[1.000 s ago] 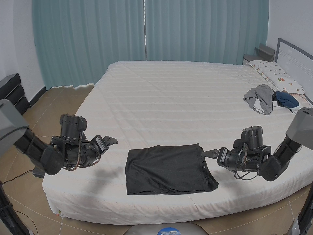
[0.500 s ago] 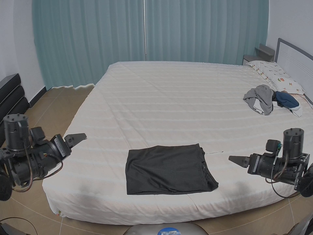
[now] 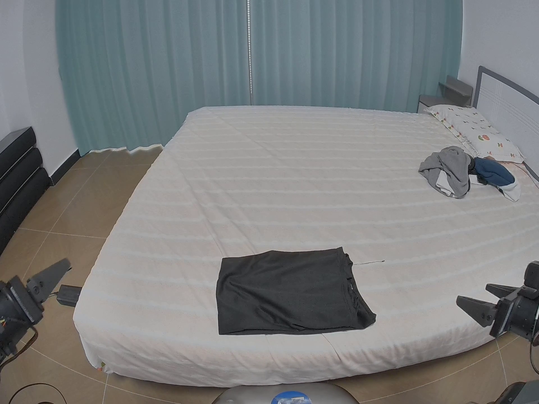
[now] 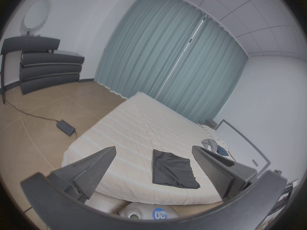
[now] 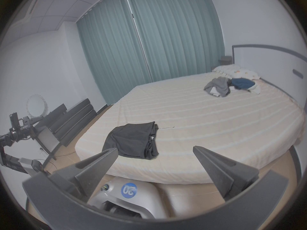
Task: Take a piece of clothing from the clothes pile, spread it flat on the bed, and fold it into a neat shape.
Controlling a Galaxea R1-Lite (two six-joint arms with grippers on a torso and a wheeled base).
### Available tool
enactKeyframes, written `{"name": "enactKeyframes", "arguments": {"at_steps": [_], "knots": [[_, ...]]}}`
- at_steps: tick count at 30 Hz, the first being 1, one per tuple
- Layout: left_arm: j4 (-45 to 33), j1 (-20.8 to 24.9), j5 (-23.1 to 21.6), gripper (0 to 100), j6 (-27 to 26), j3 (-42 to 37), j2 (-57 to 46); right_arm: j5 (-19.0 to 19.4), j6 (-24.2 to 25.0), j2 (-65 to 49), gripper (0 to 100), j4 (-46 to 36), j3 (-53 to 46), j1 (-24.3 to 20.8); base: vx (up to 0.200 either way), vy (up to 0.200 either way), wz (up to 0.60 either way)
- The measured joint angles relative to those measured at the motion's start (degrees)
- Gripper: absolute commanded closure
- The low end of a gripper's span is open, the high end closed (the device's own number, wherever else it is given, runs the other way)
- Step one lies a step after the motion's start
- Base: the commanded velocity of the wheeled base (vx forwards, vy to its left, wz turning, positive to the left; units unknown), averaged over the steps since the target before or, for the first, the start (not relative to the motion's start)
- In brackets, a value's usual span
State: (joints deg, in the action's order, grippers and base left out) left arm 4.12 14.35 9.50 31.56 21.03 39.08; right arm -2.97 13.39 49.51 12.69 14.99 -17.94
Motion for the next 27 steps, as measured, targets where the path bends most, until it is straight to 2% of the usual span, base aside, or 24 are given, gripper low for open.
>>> {"name": "enactKeyframes", "arguments": {"at_steps": [7,14,18,21,27], "knots": [[-7.16,-0.21,5.61,0,-6.63,-0.13,-12.11,0.16,-8.85,-14.57,0,-10.07,-0.22,8.61,0.000,0.000,0.00],[-12.14,-2.56,8.62,0,-13.28,-0.15,-21.14,-0.09,-15.96,-28.93,0,-25.17,0.88,11.78,0.000,0.000,0.00],[-14.26,-6.08,9.13,0,-19.55,-0.15,-26.25,-0.35,-17.79,-35.79,0,-31.99,3.05,12.61,0.000,0.000,0.00],[-15.38,-9.97,9.25,0,-24.97,-0.20,-30.54,-0.57,-18.55,-40.22,0,-34.41,5.38,13.62,0.000,0.000,0.00],[-15.69,-13.36,9.22,0,-32.40,-0.52,-35.47,-0.28,-19.65,-43.61,0,-37.27,8.51,17.68,0.000,0.000,0.00]]}}
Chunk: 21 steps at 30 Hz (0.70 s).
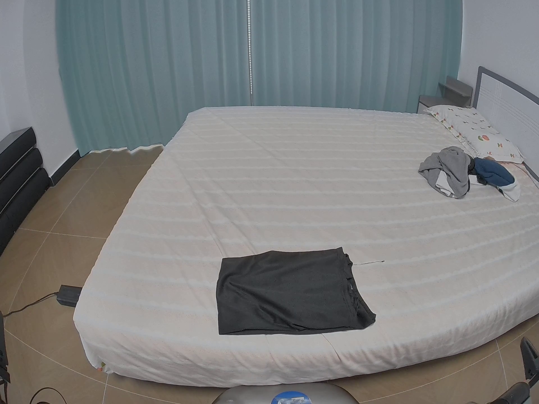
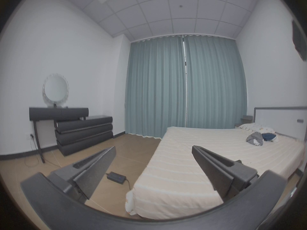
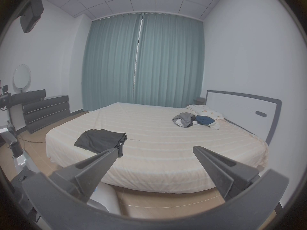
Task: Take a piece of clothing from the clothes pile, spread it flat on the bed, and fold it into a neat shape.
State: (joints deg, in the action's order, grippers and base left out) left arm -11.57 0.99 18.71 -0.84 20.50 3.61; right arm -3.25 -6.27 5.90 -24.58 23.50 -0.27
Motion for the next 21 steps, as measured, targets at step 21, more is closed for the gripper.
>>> {"name": "enactKeyframes", "arguments": {"at_steps": [21], "knots": [[21.07,-1.10,-1.56,0,-2.50,-13.09,-3.08,2.00,-1.48,-5.24,0,-0.02,-2.23,0.71,0.000,0.000,0.00]]}}
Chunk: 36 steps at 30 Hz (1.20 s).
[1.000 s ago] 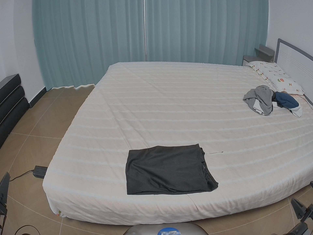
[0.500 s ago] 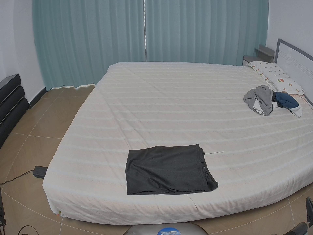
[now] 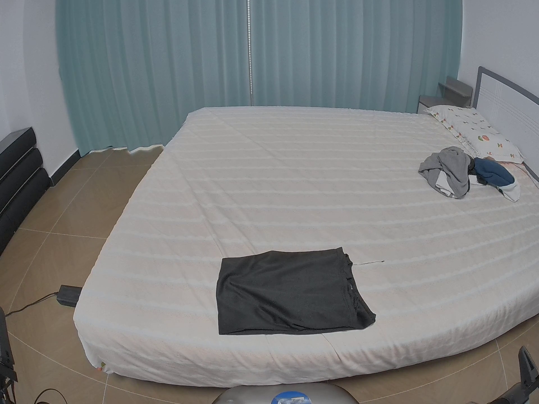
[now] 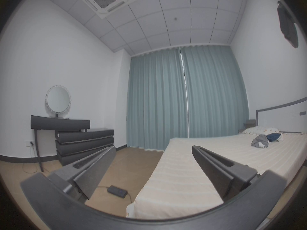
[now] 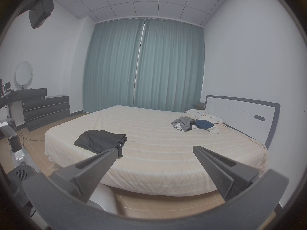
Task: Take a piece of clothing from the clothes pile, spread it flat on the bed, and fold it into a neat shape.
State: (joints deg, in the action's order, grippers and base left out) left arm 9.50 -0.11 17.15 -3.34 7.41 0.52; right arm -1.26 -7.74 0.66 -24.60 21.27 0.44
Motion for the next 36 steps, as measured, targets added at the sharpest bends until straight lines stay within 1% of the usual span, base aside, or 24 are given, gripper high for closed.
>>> {"name": "enactKeyframes", "arguments": {"at_steps": [3,5,8,11,13,15,18,22,25,28,31,36], "knots": [[5.55,0.00,-0.57,0,-0.68,-3.10,0.00,0.09,-0.20,-0.04,0,4.90,-1.71,0.00,0.000,0.000,0.00],[6.75,0.00,-0.87,0,-1.01,-4.39,0.00,0.11,-0.44,-0.04,0,10.00,-3.45,0.00,0.000,0.000,0.00],[6.40,0.00,-1.12,0,-1.23,-5.52,0.00,0.11,-1.40,-0.04,0,18.36,-7.11,0.00,0.000,0.000,0.00],[4.86,0.00,-1.32,0,-1.39,-6.14,0.00,0.11,-2.79,-0.02,0,29.00,-12.13,0.00,0.000,0.000,0.00],[3.85,0.00,-1.37,0,-1.44,-6.27,0.00,0.09,-3.45,-0.02,0,32.98,-14.56,0.00,0.000,0.000,0.00],[2.57,0.00,-1.37,0,-1.50,-6.34,0.02,-0.02,-4.11,-0.02,0,35.30,-16.35,0.00,0.000,0.000,0.00],[0.24,0.00,-1.28,0,-1.56,-6.36,0.02,-0.09,-4.68,0.00,0,34.78,-17.97,0.00,0.000,0.000,0.00],[-4.90,0.00,-1.23,0,-1.61,-6.42,0.05,0.02,-5.41,0.00,0,29.46,-19.68,0.00,0.000,0.000,0.00],[-5.56,0.01,-1.58,0,-1.56,-6.42,0.07,0.11,-5.08,0.02,0,28.84,-20.07,0.00,0.000,0.000,0.00],[-5.75,0.04,-2.76,0,-1.41,-6.42,0.07,0.11,-3.06,0.02,0,28.81,-20.20,0.00,0.000,0.000,0.00],[-5.86,0.04,-5.78,0,-1.22,-6.42,0.10,0.15,0.00,0.02,0,28.67,-20.24,0.00,0.000,0.000,0.00],[-6.02,0.04,-8.23,0,0.61,-6.42,0.11,0.11,2.60,0.05,0,28.40,-20.26,0.00,0.000,0.000,0.00]]}}
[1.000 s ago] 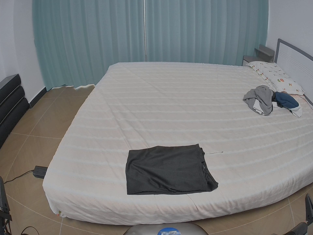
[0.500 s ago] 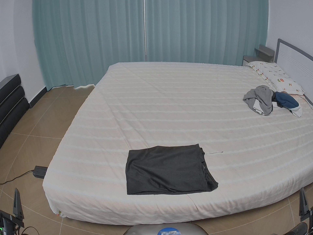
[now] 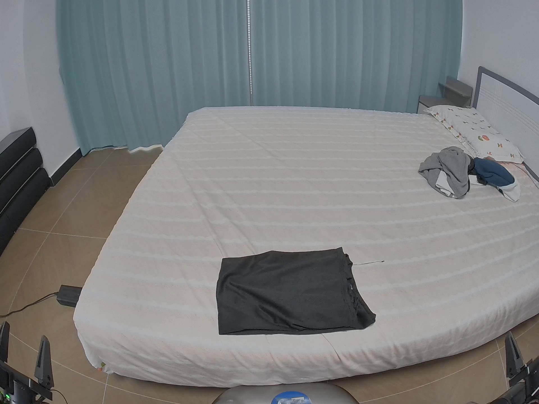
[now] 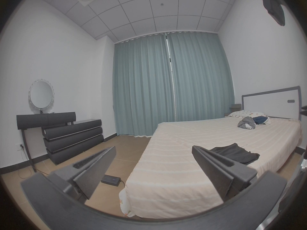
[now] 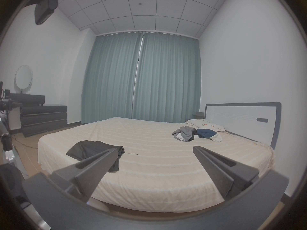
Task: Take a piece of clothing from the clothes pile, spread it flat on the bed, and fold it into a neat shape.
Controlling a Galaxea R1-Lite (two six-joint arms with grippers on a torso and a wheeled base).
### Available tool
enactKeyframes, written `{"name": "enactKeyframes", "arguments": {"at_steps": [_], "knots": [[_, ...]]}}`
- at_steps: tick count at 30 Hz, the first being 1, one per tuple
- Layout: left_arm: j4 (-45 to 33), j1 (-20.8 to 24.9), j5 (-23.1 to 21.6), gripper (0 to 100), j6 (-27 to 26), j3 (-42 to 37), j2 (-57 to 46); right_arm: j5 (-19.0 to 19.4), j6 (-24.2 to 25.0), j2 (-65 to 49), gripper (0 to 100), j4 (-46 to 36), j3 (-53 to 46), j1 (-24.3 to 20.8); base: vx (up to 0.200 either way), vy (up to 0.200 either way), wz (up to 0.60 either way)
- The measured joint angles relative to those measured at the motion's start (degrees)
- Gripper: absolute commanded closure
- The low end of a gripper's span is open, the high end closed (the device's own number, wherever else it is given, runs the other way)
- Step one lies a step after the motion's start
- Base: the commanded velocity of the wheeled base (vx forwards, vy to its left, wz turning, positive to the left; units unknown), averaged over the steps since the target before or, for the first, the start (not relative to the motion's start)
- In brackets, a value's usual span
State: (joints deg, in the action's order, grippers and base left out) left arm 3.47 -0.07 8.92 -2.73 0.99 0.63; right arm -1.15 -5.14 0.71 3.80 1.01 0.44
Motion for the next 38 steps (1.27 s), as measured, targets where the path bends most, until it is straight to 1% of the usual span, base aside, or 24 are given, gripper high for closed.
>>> {"name": "enactKeyframes", "arguments": {"at_steps": [3,5,8,12,14,20,23,25,30,38], "knots": [[-0.09,0.00,-1.79,0,1.15,0.02,0.02,0.00,3.10,0.00,0,-1.12,0.00,0.00,0.000,0.000,0.00],[-0.11,0.00,-2.99,0,2.11,0.02,0.02,0.02,4.96,0.02,0,-3.85,0.00,0.00,0.000,0.000,0.00],[-0.28,0.00,-4.58,0,3.38,0.02,0.05,-0.07,5.88,0.02,0,-6.84,-0.02,0.00,0.000,0.000,0.00],[-3.91,0.00,-8.35,0,4.34,0.02,0.07,-0.02,6.03,0.02,0,-6.81,0.04,0.00,0.000,0.000,0.00],[-4.25,0.00,-9.24,0,4.25,0.02,0.10,0.04,6.01,0.02,0,-6.70,0.06,0.00,0.000,0.000,0.00],[-3.50,0.00,-9.58,0,3.16,0.02,0.13,0.72,5.36,0.04,0,-6.14,0.06,0.00,0.000,0.000,0.00],[-3.47,0.00,-9.57,0,2.89,0.02,0.13,2.32,4.82,0.04,0,-4.01,0.04,0.00,0.000,0.000,0.00],[-3.47,0.00,-9.57,0,2.84,0.02,0.13,2.65,4.82,0.04,0,-3.80,0.00,0.00,0.000,0.000,0.00],[-3.47,0.00,-9.50,0,2.91,0.02,0.16,2.34,5.92,0.06,0,-3.58,-0.02,0.00,0.000,0.000,0.00],[-3.47,0.00,-9.39,0,2.94,0.02,0.18,2.10,6.07,0.11,0,-3.56,0.00,-0.04,0.000,0.000,0.00]]}}
